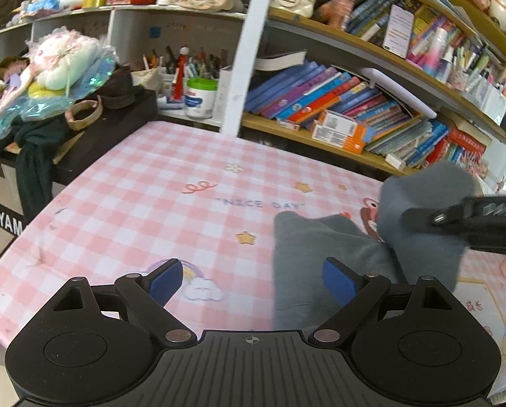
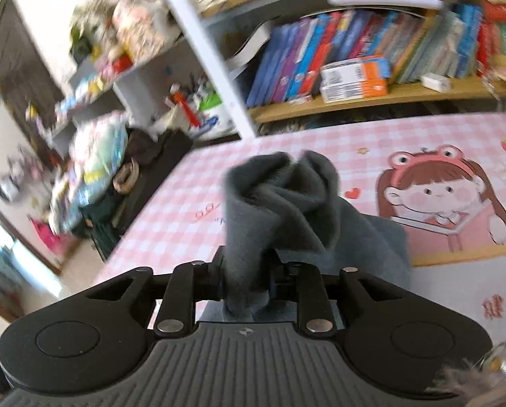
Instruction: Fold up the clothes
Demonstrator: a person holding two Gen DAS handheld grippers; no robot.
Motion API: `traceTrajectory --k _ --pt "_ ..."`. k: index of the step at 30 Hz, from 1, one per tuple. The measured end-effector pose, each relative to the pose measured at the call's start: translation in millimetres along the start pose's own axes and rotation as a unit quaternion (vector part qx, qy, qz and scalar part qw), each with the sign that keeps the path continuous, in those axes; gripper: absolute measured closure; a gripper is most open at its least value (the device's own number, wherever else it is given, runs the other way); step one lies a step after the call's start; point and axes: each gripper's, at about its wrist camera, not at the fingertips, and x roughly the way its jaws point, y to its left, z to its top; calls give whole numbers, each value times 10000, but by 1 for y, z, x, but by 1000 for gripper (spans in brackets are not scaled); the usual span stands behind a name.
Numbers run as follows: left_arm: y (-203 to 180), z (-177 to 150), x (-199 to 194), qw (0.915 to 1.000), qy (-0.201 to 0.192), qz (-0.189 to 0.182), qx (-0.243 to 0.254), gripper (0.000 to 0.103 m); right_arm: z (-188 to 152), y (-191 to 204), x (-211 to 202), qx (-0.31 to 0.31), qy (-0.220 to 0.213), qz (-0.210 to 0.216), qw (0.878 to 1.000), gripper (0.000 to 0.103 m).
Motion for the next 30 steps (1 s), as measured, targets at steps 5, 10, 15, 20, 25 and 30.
traceTrajectory --k 5,10,15,20,25,30 --pt "12 9 3 9996 -105 -258 -41 12 -13 23 31 -414 251 229 9986 67" --pt "20 19 9 9980 -211 -593 -55 12 -10 20 12 -227 -73 489 9985 54" --pt "-8 30 28 9900 -289 -1332 365 12 -11 -18 -17 186 -468 -160 9986 45" --pt "-39 33 61 9857 -86 -1417 904 12 -23 -65 -25 632 -294 -1125 9912 45" --pt "-52 29 96 9862 327 -1334 926 44 -41 -92 -21 978 -5 -1343 9861 45" --pt "-34 40 75 9765 169 -2147 -35 91 -48 -96 -14 960 209 -1288 9868 45"
